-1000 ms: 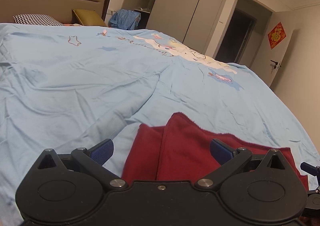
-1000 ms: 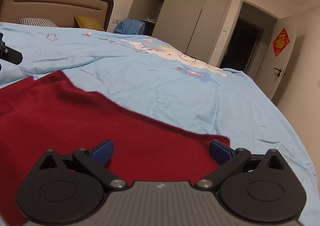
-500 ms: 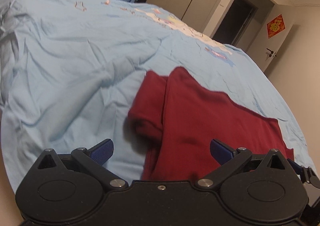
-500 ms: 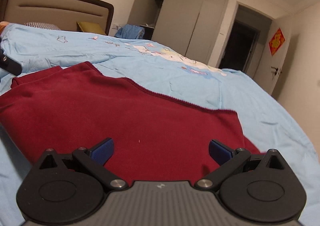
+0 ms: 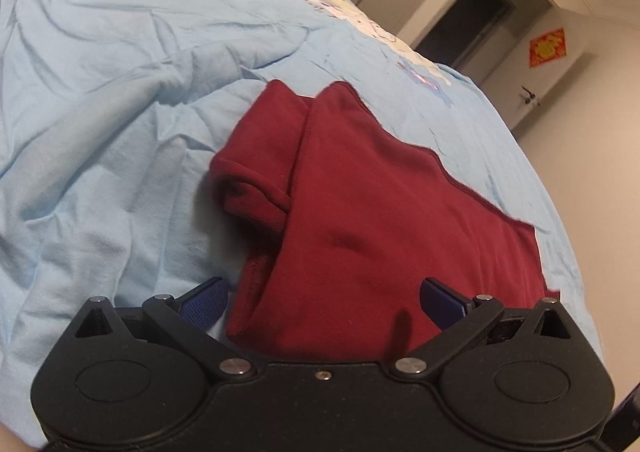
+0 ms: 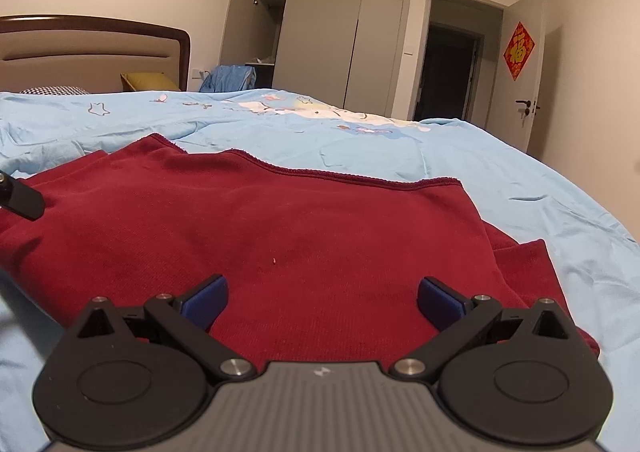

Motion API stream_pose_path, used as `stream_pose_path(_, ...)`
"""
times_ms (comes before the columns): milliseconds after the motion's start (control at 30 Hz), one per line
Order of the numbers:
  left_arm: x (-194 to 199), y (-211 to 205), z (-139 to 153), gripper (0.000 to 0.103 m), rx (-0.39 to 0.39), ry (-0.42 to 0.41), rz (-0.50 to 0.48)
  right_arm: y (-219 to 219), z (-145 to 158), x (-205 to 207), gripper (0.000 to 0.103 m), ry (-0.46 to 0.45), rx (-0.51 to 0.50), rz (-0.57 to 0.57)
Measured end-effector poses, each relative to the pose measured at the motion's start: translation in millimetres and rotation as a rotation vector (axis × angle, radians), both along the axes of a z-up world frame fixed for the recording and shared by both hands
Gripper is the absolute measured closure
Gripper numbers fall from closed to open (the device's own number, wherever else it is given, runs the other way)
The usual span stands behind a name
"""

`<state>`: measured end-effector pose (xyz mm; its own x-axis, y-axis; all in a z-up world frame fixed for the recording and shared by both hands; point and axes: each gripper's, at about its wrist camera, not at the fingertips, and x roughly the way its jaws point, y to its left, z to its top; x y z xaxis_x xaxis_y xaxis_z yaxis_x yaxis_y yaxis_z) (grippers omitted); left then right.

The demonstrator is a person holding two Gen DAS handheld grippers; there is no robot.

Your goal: Fold small clothes

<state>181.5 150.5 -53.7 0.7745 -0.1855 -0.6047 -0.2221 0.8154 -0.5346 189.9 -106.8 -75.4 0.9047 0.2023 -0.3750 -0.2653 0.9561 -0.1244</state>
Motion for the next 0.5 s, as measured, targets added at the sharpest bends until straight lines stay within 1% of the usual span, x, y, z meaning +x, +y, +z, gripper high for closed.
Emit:
stream_pose_path(133, 3.2, 10.0, -3.4, 0.003, -0.066, -0.005, 0.037, -0.3, -1.5, -0.8, 0.000, -0.002, 0.008, -0.002)
stream_pose_path(333, 5.5, 12.4, -6.8, 0.012, -0.068, 0.001, 0.040, -0.3, -3.0, -1.7, 0.000, -0.002, 0.017, -0.004)
stream_pose_path(433, 6.1, 12.8, -6.4, 0.019, -0.056, 0.012, 0.046, -0.1, -3.5, -1.8, 0.000, -0.003, 0.020, -0.006)
stream_pose_path(500, 6.0, 12.3, -3.7, 0.030, -0.048, 0.016, 0.046, 0.0, -3.8, -1.7, 0.000, -0.002, 0.021, -0.007)
